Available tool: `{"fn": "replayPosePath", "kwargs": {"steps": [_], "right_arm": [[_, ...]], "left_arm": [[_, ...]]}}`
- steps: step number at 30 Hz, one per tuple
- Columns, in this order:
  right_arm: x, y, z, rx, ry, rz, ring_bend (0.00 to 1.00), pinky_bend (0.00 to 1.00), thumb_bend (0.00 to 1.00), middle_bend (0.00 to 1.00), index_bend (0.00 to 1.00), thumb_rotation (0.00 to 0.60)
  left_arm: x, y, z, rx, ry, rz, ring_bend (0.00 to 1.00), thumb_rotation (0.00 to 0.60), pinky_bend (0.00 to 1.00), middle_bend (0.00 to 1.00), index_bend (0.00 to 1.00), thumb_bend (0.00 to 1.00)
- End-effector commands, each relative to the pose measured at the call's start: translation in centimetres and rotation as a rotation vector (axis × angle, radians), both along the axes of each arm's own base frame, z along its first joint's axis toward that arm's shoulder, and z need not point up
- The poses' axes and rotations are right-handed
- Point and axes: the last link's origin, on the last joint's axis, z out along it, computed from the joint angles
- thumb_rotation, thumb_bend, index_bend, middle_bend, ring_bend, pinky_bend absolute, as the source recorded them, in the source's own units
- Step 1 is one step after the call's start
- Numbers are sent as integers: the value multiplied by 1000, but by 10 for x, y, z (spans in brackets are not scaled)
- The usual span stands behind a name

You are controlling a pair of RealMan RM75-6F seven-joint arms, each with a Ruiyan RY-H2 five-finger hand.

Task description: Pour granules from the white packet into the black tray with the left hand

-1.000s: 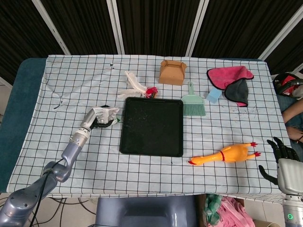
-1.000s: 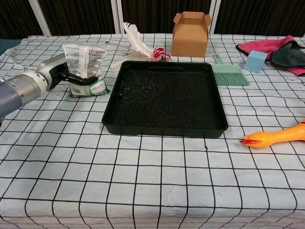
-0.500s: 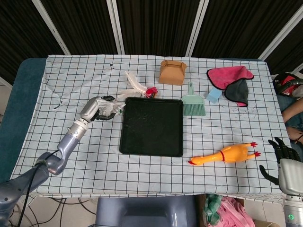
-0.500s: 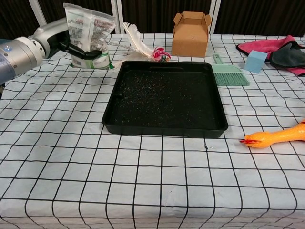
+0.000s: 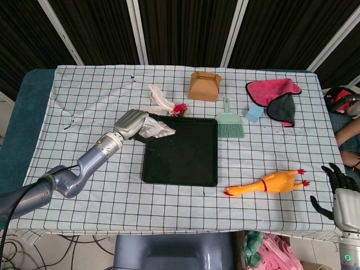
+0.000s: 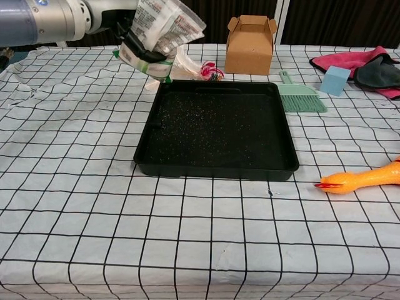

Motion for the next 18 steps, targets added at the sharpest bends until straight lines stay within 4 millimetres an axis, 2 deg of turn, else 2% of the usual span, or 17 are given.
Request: {"fn": "replayPosePath", "kwargs": {"steps": [1,8,18], "right_arm": [[0,0,1,-5,-1,0,171,168,230,78,160,600],[0,1,1,-9,2,-4,171,168,230,78,161,600],[0,1,2,-14,6,-4,171,168,231,78,163,600]], "left_arm": [[22,7,-2,-22,36,-10,514,600,637,572,534,594],[34,17,-14,19,144,-56,517,600,637,578,561,597],[37,21,-32,90,345,-163,522,600,638,586,582,598]]}}
